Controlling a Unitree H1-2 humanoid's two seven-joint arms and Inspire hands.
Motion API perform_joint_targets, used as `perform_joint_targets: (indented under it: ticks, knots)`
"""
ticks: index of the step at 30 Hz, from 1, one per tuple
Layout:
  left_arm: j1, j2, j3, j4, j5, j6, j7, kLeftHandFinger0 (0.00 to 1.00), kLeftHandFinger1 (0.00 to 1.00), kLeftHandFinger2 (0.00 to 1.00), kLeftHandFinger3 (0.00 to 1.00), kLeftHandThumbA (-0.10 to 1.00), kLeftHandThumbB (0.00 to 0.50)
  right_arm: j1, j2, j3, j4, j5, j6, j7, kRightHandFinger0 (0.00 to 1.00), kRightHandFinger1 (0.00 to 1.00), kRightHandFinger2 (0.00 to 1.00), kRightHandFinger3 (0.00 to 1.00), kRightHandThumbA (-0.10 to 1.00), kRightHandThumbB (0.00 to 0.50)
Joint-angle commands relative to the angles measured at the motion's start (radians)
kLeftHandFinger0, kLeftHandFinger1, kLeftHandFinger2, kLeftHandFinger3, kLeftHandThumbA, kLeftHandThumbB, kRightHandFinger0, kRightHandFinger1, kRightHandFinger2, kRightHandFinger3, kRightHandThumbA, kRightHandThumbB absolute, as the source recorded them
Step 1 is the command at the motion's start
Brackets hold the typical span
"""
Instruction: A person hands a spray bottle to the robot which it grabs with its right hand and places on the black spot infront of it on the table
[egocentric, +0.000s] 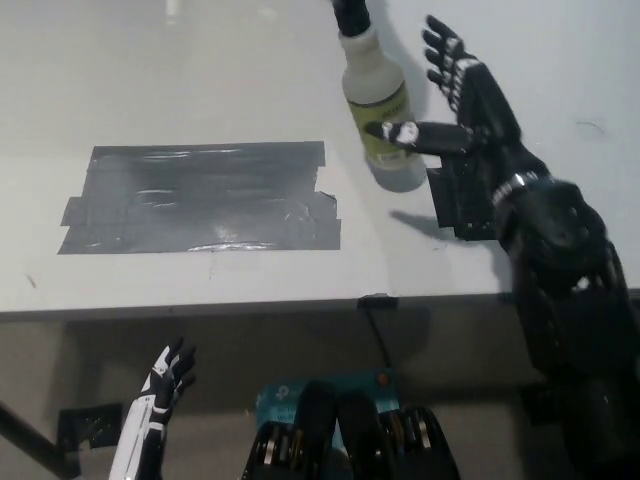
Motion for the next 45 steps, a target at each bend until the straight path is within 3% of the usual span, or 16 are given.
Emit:
perform_joint_targets:
  ticks: [1, 8, 11, 22, 31, 34, 38, 39, 40, 42, 44, 45]
  knots:
    - [-0.001, 0.007, -0.004, -0.031, 0.019, -0.025, 0.0, 1.0, 1.0, 1.0, 1.0, 1.0, 0.041, -0.118, 0.031, 0.008, 0.088, -0.005, 0.02, 0.002, 1.0, 1.0, 1.0, 1.0, 1.0, 0.38]
    - [0.001, 0.007, 0.0, -0.038, 0.013, -0.017, -0.002, 1.0, 1.0, 1.0, 1.0, 1.0, 0.046, -0.209, 0.05, 0.053, 0.269, -0.074, -0.031, -0.035, 1.0, 1.0, 1.0, 1.0, 1.0, 0.463]
    - [0.001, 0.007, -0.002, -0.04, 0.023, -0.021, 0.001, 1.0, 1.0, 1.0, 1.0, 1.0, 0.048, -0.242, 0.05, 0.083, 0.348, -0.115, -0.082, -0.058, 1.0, 1.0, 1.0, 1.0, 1.0, 0.47]
    - [-0.003, 0.011, -0.004, -0.036, 0.023, -0.031, -0.004, 1.0, 1.0, 1.0, 1.0, 1.0, 0.038, -0.293, 0.039, 0.133, 0.482, -0.174, -0.145, -0.084, 1.0, 1.0, 1.0, 1.0, 1.0, 0.438]
    - [-0.013, 0.012, -0.007, -0.03, 0.023, -0.035, -0.006, 1.0, 1.0, 1.0, 1.0, 1.0, 0.029, -0.328, 0.052, 0.114, 0.524, -0.157, -0.131, -0.067, 1.0, 1.0, 1.0, 1.0, 1.0, 0.446]
    - [-0.013, 0.011, -0.008, -0.029, 0.023, -0.035, -0.005, 1.0, 1.0, 1.0, 1.0, 1.0, 0.027, -0.351, 0.06, 0.117, 0.56, -0.152, -0.164, -0.053, 1.0, 1.0, 1.0, 1.0, 1.0, 0.428]
    - [-0.014, 0.011, -0.008, -0.027, 0.024, -0.04, -0.004, 1.0, 1.0, 1.0, 1.0, 1.0, 0.009, -0.379, 0.067, 0.111, 0.625, -0.133, -0.203, -0.019, 1.0, 1.0, 1.0, 1.0, 0.96, 0.443]
    - [-0.018, 0.011, -0.008, -0.025, 0.021, -0.053, -0.003, 1.0, 1.0, 1.0, 1.0, 1.0, 0.0, -0.403, 0.084, 0.057, 0.689, -0.055, -0.213, 0.04, 0.46, 0.38, 0.4, 0.44, 0.78, 0.467]
    - [-0.021, 0.011, -0.008, -0.024, 0.022, -0.053, -0.003, 1.0, 1.0, 1.0, 1.0, 1.0, 0.0, -0.4, 0.105, 0.002, 0.705, 0.003, -0.231, 0.037, 0.04, 0.05, 0.15, 0.12, 0.59, 0.459]
    - [-0.023, 0.01, -0.009, -0.024, 0.023, -0.055, -0.002, 1.0, 1.0, 1.0, 1.0, 1.0, 0.0, -0.4, 0.118, -0.037, 0.72, 0.022, -0.249, 0.035, 0.0, 0.04, 0.2, 0.09, 0.54, 0.457]
    - [-0.022, 0.007, -0.009, -0.024, 0.021, -0.056, -0.001, 1.0, 1.0, 1.0, 1.0, 1.0, 0.0, -0.394, 0.126, -0.063, 0.729, 0.033, -0.246, 0.046, 0.0, 0.17, 0.39, 0.16, 0.54, 0.443]
    - [-0.023, 0.006, -0.009, -0.024, 0.02, -0.056, -0.001, 1.0, 1.0, 1.0, 1.0, 1.0, 0.0, -0.393, 0.126, -0.066, 0.735, 0.026, -0.255, 0.05, 0.0, 0.19, 0.41, 0.17, 0.55, 0.444]
